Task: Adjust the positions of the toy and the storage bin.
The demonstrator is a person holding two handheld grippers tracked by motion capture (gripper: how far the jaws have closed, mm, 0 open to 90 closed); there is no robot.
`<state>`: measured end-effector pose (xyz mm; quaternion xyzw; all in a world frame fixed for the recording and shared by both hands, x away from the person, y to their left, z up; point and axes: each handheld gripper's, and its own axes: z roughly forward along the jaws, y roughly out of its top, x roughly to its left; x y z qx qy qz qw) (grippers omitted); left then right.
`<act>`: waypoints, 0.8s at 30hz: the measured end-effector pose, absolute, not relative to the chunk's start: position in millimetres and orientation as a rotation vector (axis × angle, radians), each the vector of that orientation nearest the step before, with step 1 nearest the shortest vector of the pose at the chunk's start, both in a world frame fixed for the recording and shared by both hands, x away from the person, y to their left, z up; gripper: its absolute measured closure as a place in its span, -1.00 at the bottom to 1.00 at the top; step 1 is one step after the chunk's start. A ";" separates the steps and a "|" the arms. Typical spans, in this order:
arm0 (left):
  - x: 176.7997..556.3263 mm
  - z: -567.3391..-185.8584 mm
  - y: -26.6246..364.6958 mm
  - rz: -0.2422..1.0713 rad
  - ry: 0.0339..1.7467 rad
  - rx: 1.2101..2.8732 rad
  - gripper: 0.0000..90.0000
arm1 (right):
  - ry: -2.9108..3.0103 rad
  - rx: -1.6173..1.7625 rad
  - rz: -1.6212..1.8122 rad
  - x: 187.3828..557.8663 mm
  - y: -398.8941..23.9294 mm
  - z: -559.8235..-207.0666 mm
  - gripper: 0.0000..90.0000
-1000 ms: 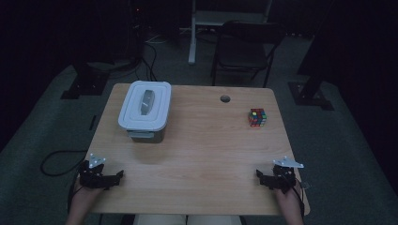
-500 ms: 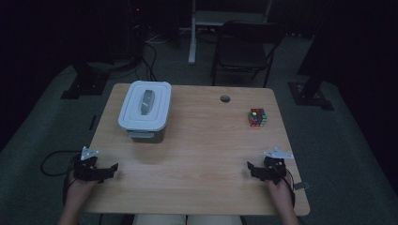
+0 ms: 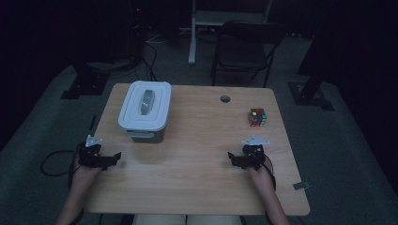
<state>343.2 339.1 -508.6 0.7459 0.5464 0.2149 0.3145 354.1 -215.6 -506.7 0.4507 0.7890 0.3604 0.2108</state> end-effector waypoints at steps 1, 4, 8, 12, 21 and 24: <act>346.0 -508.7 339.0 0.566 1.437 1.965 -0.99 | 2.201 1.246 1.006 357.2 -212.2 -507.1 -0.71; 354.3 -509.5 338.8 0.563 1.432 1.965 -0.99 | 2.209 1.230 1.013 366.3 -202.7 -508.0 -0.71; 364.4 -510.0 339.0 0.576 1.430 1.979 -0.96 | 2.213 1.209 1.026 378.2 -191.0 -507.2 -0.70; 374.2 -507.2 338.8 0.594 1.424 1.963 -0.92 | 2.223 1.187 1.042 390.0 -177.9 -505.4 -0.69; 397.7 -503.2 343.7 0.599 1.459 1.904 -0.95 | 2.240 1.189 1.074 412.0 -150.4 -506.9 -0.69; 410.6 -501.1 348.2 0.608 1.486 1.867 -0.99 | 2.259 1.190 1.072 424.9 -133.3 -509.8 -0.69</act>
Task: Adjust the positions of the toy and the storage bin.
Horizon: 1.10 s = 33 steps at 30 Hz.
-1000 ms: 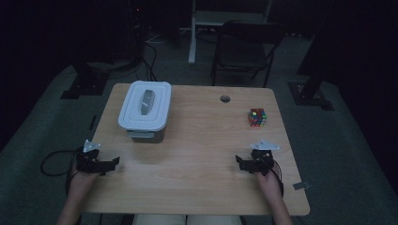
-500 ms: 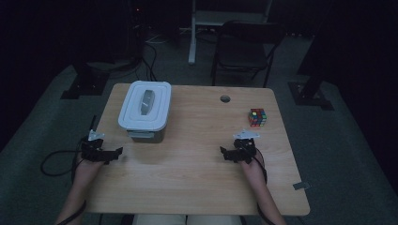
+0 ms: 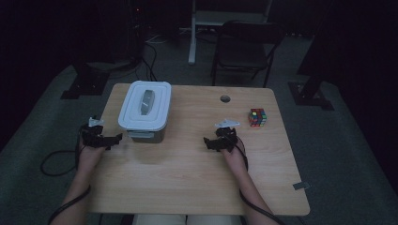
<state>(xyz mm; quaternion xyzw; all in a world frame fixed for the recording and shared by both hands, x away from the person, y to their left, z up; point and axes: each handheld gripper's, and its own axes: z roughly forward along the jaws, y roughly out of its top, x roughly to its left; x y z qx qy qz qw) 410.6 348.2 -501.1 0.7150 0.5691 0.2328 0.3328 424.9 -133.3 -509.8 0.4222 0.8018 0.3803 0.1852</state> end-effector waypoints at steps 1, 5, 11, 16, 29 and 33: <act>414.0 -500.7 349.1 0.622 1.498 1.862 -0.99 | 2.259 1.189 1.078 426.9 -130.3 -510.0 -0.69; 425.0 -500.2 352.3 0.616 1.508 1.861 -0.99 | 2.262 1.188 1.091 434.9 -118.5 -510.7 -0.69; 447.1 -500.3 352.7 0.618 1.519 1.872 -0.99 | 2.268 1.212 1.128 454.9 -85.8 -515.8 -0.69; 456.4 -499.2 350.5 0.642 1.515 1.887 -0.99 | 2.273 1.226 1.154 469.7 -61.1 -517.3 -0.65; 467.6 -496.6 341.3 0.600 1.486 1.891 -0.99 | 2.191 1.321 1.160 498.1 -26.1 -509.8 -0.65; 467.1 -494.8 336.9 0.609 1.476 1.894 -0.99 | 2.174 1.313 1.158 499.7 -19.6 -506.9 -0.65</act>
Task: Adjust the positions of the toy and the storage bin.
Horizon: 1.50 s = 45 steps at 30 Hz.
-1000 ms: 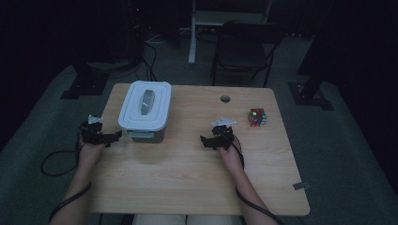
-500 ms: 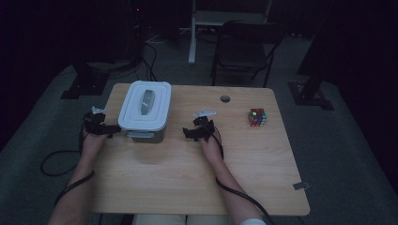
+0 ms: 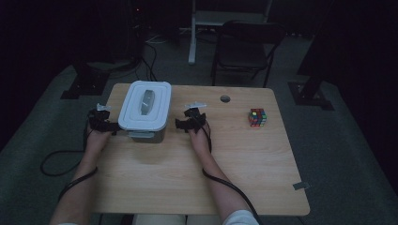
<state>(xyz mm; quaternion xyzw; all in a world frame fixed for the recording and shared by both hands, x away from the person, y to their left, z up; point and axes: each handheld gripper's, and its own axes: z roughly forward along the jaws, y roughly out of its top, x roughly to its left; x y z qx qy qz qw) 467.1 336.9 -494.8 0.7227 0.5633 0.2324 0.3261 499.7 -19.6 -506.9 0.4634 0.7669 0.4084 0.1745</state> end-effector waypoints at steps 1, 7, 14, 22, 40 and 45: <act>466.7 -494.7 336.0 0.607 1.466 1.889 -0.99 | 2.170 1.304 1.157 499.7 -18.3 -505.9 -0.66; 467.0 -495.6 326.6 0.566 1.438 1.914 -0.99 | 2.177 1.290 1.260 496.8 -11.2 -497.2 -0.71; 466.8 -495.2 316.9 0.527 1.452 1.925 -0.99 | 2.175 1.262 1.278 494.1 -13.4 -493.7 -0.67; 465.0 -493.9 307.2 0.524 1.453 1.949 -0.99 | 2.194 1.240 1.288 487.4 -19.5 -492.2 -0.58; 467.9 -494.4 266.8 0.474 1.373 2.011 -0.99 | 2.177 1.231 1.300 463.4 -63.6 -492.6 -0.54; 465.9 -494.4 244.7 0.472 1.328 2.062 -0.99 | 2.159 1.250 1.293 455.1 -83.8 -492.7 -0.54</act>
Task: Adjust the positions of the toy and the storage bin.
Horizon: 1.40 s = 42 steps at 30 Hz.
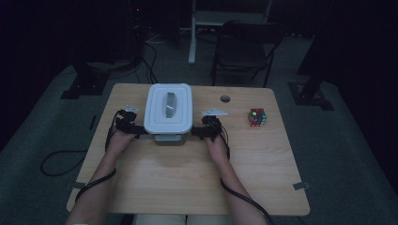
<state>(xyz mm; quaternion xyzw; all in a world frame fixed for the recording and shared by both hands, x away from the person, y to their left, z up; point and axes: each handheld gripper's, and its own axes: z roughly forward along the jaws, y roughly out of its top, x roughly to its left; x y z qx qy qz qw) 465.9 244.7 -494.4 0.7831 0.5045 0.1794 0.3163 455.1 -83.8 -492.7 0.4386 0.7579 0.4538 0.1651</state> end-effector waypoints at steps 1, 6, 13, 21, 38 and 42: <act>465.2 -494.6 240.3 0.469 1.321 2.066 -0.99 | 2.153 1.255 1.296 453.3 -88.1 -492.7 -0.54; 463.0 -496.7 219.5 0.457 1.281 2.111 -0.99 | 2.129 1.277 1.316 443.8 -109.6 -493.3 -0.54; 461.5 -500.9 198.6 0.423 1.239 2.137 -0.99 | 2.109 1.306 1.304 434.5 -134.0 -497.9 -0.55; 466.3 -507.2 198.6 0.421 1.223 2.121 -0.99 | 2.085 1.353 1.257 440.1 -151.3 -507.9 -0.69; 502.2 -503.0 214.3 0.515 1.255 2.007 -0.99 | 2.080 1.455 1.170 493.8 -153.6 -516.9 -0.69; 507.8 -502.0 212.7 0.515 1.259 2.002 -0.99 | 2.084 1.449 1.156 504.7 -150.5 -515.5 -0.69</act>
